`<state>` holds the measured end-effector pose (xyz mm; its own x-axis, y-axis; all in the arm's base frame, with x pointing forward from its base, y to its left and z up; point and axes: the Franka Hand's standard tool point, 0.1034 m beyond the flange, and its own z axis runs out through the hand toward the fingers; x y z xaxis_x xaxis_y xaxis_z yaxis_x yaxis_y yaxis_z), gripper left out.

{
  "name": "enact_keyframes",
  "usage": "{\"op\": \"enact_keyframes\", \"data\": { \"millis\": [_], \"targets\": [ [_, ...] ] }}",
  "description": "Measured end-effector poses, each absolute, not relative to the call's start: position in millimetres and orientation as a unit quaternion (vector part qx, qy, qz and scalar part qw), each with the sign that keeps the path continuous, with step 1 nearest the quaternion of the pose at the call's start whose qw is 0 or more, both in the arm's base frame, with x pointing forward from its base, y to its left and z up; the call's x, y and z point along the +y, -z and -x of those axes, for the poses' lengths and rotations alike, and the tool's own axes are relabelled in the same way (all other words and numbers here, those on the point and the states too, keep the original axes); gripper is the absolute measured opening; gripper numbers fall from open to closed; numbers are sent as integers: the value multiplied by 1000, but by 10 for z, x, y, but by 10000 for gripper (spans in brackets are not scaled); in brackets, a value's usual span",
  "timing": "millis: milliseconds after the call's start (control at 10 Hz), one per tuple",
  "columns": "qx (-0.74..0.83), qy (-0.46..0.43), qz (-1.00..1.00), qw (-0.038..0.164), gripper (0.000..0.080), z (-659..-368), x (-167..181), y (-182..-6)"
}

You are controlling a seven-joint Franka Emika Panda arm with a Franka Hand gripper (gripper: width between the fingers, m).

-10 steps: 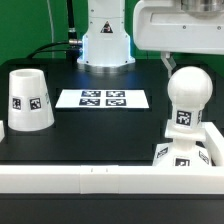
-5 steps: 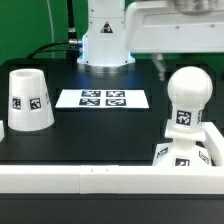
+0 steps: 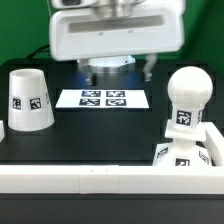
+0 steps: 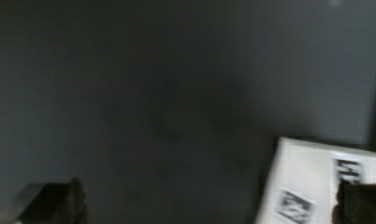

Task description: Assemble lamp

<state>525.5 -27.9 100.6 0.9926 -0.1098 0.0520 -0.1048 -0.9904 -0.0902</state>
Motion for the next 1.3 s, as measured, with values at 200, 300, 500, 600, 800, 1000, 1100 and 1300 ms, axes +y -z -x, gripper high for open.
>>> {"op": "enact_keyframes", "data": {
  "millis": [200, 300, 500, 600, 800, 1000, 1100, 1300],
  "targets": [
    [45, 28, 998, 45, 699, -5257, -195, -1001],
    [46, 28, 998, 45, 699, -5256, -202, -998],
    [46, 27, 998, 45, 699, -5250, -206, -993],
    [17, 27, 999, 43, 699, -5169, -295, -1015],
    [-2, 25, 999, 40, 699, -4900, -595, -1115],
    [-22, 23, 999, 38, 699, -4718, -970, -1186],
    [-14, 23, 999, 37, 699, -4657, -1076, -1199],
    [-19, 21, 999, 38, 699, -4669, -1036, -1179]
  ]
}}
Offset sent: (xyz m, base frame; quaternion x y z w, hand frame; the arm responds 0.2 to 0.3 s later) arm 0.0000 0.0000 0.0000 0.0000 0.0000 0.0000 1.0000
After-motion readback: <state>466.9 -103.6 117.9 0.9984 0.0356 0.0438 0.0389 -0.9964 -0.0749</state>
